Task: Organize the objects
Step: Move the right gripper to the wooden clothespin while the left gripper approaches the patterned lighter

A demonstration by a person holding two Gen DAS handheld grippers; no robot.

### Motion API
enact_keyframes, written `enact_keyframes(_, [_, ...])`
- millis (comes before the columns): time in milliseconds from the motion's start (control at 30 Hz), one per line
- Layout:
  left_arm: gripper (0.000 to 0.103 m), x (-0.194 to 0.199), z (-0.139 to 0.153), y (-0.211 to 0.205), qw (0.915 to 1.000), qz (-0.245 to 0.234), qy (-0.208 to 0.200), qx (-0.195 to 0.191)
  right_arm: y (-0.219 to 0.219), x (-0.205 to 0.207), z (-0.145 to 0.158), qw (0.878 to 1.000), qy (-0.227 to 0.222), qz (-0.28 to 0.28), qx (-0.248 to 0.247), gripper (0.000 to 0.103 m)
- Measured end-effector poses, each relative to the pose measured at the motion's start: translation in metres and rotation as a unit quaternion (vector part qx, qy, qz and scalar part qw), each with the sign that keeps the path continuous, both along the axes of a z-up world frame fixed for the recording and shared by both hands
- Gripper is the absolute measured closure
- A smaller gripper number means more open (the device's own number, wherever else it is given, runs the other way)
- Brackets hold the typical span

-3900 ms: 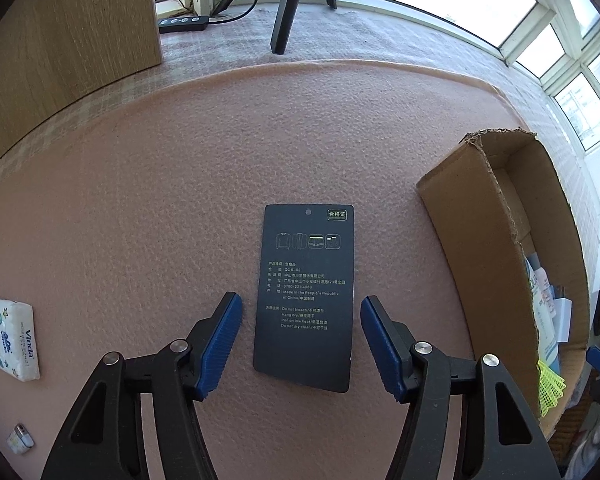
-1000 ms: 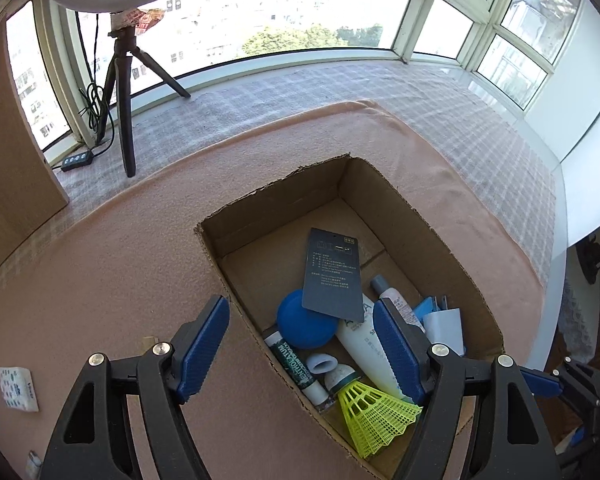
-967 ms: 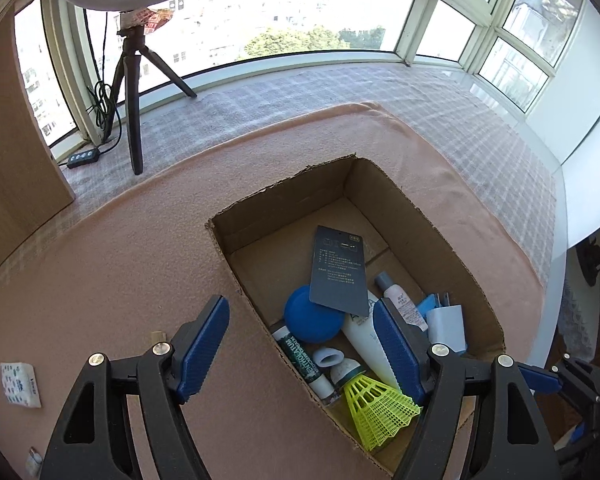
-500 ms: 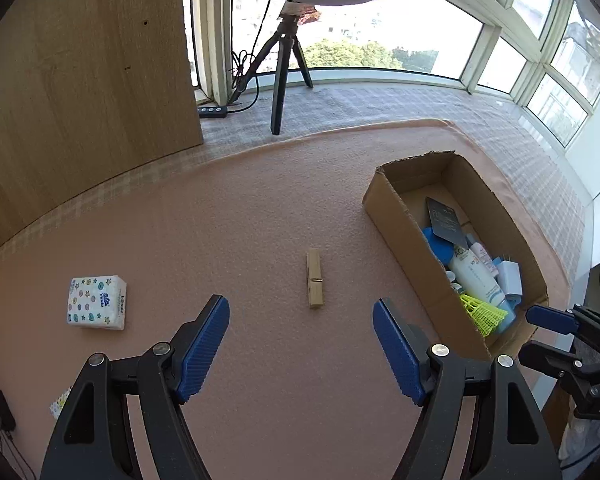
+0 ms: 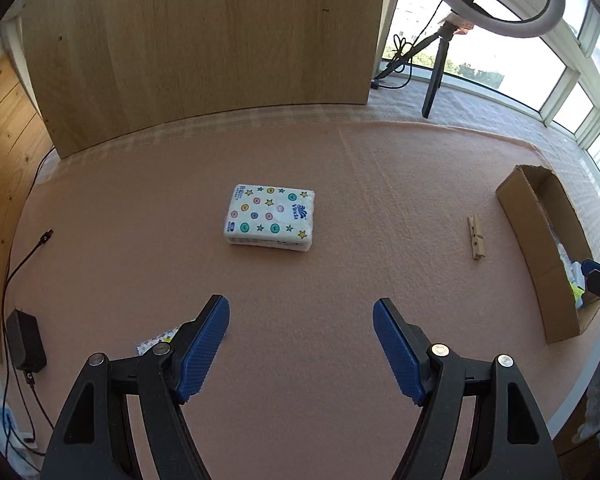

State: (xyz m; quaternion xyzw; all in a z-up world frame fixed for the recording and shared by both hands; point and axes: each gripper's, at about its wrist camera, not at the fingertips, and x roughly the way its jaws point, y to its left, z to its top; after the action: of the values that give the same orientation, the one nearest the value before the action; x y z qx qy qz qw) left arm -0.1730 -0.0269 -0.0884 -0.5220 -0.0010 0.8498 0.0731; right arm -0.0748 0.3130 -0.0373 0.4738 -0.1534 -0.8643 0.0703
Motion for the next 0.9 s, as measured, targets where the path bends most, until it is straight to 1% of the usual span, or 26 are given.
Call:
enact_keyframes(100, [0.026, -0.003, -0.009, -0.035, 0.9994, 0.025, -0.01, 0.021, -0.01, -0.016, -0.002, 1.0, -0.005, 0.005, 0.009, 0.046])
enact_keyframes(167, [0.026, -0.005, -0.015, -0.055, 0.9988, 0.039, -0.017, 0.024, -0.015, -0.027, -0.004, 1.0, -0.01, 0.008, 0.012, 0.046])
enact_keyframes(267, [0.026, -0.008, -0.026, -0.084, 0.9976, 0.052, -0.032, 0.033, -0.022, -0.044, -0.01, 1.0, -0.022, 0.009, 0.013, 0.046])
enact_keyframes(333, [0.026, -0.011, -0.035, -0.099, 0.9963, 0.058, -0.044, 0.046, -0.028, -0.055, -0.015, 0.999, -0.03, 0.008, 0.015, 0.046])
enact_keyframes(400, [0.026, -0.014, -0.044, -0.11, 0.9954, 0.06, -0.055, 0.051, -0.033, -0.065, -0.021, 0.999, -0.039, 0.007, 0.018, 0.046])
enact_keyframes(533, [0.026, -0.017, -0.058, -0.121, 0.9944, 0.05, -0.07, 0.061, -0.04, -0.085, -0.036, 0.998, -0.063, 0.007, 0.023, 0.046])
enact_keyframes(667, [0.026, -0.017, -0.068, -0.124, 0.9933, 0.036, -0.08, 0.076, -0.045, -0.102, -0.052, 0.996, -0.086, 0.009, 0.029, 0.046])
enact_keyframes(733, [0.026, -0.017, -0.073, -0.122, 0.9937, 0.026, -0.084, 0.069, -0.046, -0.109, -0.06, 0.995, -0.097, 0.007, 0.031, 0.046])
enact_keyframes(900, [0.026, -0.015, -0.079, -0.112, 0.9946, 0.006, -0.087, 0.058, -0.041, -0.121, -0.079, 0.992, -0.125, -0.01, 0.008, 0.046])
